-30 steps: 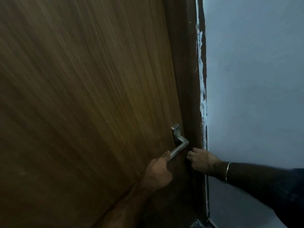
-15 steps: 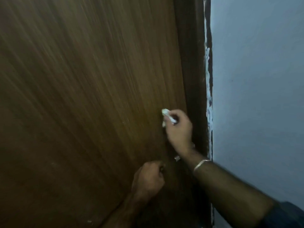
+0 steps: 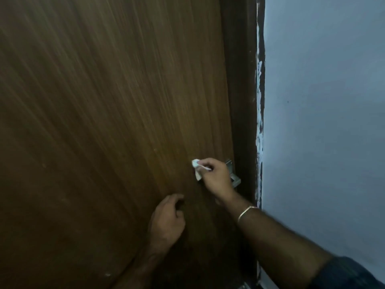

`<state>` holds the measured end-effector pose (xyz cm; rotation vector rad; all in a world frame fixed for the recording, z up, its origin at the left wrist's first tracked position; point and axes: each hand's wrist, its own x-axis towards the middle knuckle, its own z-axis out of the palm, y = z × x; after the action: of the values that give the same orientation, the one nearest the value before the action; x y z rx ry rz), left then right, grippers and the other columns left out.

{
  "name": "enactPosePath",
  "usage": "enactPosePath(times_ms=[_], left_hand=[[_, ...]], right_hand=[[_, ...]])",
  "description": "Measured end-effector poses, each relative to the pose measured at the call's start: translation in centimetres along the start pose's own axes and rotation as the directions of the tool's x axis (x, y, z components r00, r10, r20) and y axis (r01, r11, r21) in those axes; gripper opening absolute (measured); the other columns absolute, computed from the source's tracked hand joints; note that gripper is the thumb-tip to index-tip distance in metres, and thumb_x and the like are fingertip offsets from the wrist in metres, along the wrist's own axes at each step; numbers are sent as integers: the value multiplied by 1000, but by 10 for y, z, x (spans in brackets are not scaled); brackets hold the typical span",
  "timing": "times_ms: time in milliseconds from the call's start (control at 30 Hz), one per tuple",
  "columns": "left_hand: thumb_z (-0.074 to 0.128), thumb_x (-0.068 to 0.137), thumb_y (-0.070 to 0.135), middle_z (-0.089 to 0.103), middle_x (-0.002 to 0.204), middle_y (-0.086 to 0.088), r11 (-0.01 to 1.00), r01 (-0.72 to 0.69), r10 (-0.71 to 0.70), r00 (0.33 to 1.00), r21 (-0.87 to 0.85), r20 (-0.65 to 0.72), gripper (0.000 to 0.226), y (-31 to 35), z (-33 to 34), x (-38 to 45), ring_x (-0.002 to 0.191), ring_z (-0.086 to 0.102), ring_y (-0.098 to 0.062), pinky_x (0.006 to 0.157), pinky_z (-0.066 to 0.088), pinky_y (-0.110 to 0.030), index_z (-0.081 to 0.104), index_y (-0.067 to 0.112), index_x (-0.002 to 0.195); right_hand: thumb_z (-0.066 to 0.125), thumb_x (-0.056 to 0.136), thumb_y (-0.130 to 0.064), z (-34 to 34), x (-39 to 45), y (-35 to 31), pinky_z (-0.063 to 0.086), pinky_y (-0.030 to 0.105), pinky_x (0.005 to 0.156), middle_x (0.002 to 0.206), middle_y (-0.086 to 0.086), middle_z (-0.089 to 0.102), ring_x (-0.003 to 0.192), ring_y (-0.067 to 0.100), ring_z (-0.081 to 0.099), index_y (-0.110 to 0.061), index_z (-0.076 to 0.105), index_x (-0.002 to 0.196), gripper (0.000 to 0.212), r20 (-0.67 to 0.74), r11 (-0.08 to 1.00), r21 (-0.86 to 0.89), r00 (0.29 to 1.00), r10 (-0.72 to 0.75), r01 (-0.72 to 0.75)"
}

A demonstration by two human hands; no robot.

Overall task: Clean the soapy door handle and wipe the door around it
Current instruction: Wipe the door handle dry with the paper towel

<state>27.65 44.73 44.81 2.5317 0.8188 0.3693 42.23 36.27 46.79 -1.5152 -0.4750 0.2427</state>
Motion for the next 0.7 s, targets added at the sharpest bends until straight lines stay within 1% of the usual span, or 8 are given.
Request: enactPosePath(times_ms=[33,100,233,300,367,467,567,700], left_hand=[[54,96,5,55,146,7,998,19,-21,999,-52,-31,51,6,-3,2,135,52,-10,119,41,-34,56,25,143],[54,101,10,53,148,9,990,31,-44,995,-140,-93,49,19,-10,6,135,50,-7,118,43,-35,51,27,147],[55,104,18,57,139,10,930,-28,-48,979,-366,-197,43,50,-18,21,120,54,-2,103,48,-24,52,26,145],[57,104,27,60,127,15,854,-6,-107,976,-520,-187,40,66,-19,30,106,56,4,85,46,-13,53,29,143],[57,104,33,60,112,21,756,5,-148,975,-654,-164,36,80,-18,38,98,56,9,74,42,-11,57,30,139],[54,105,32,69,115,9,580,28,-154,985,-814,-76,29,98,-19,50,104,66,-5,82,55,-22,64,23,131],[58,104,26,77,113,-2,373,135,-67,991,-918,118,23,113,-27,60,103,73,-16,80,60,-31,68,18,123],[74,91,3,77,106,-8,416,23,-78,997,-909,-10,31,130,-28,71,94,74,-19,71,59,-26,66,18,117]], right_hand=[[64,92,-5,-7,1,2,55,25,78,107,3,70,101,18,67,-13,72,104,16,22,979,147,990,140,-142],[59,94,-1,-19,-1,4,57,24,73,113,10,69,101,21,68,-9,67,114,23,134,876,360,947,293,-322],[59,93,4,-37,-9,-3,61,28,71,116,18,67,98,24,69,-2,60,123,30,274,695,594,915,297,-404],[62,92,0,-44,-10,-11,61,30,73,112,17,69,96,24,71,-2,62,120,28,319,700,587,911,261,-406],[64,91,-5,-50,-9,-20,60,34,81,113,15,71,102,25,70,-4,65,118,27,344,750,543,915,212,-378],[63,92,-2,-58,-2,-36,58,37,91,112,13,73,106,26,69,-3,66,117,26,342,794,527,931,130,-304],[63,90,3,-67,8,-52,60,37,87,109,15,72,102,26,71,-1,65,113,24,281,803,541,954,108,-250],[69,87,0,-81,22,-61,60,30,68,98,16,73,85,23,73,-1,63,109,23,163,841,493,973,162,-223]])
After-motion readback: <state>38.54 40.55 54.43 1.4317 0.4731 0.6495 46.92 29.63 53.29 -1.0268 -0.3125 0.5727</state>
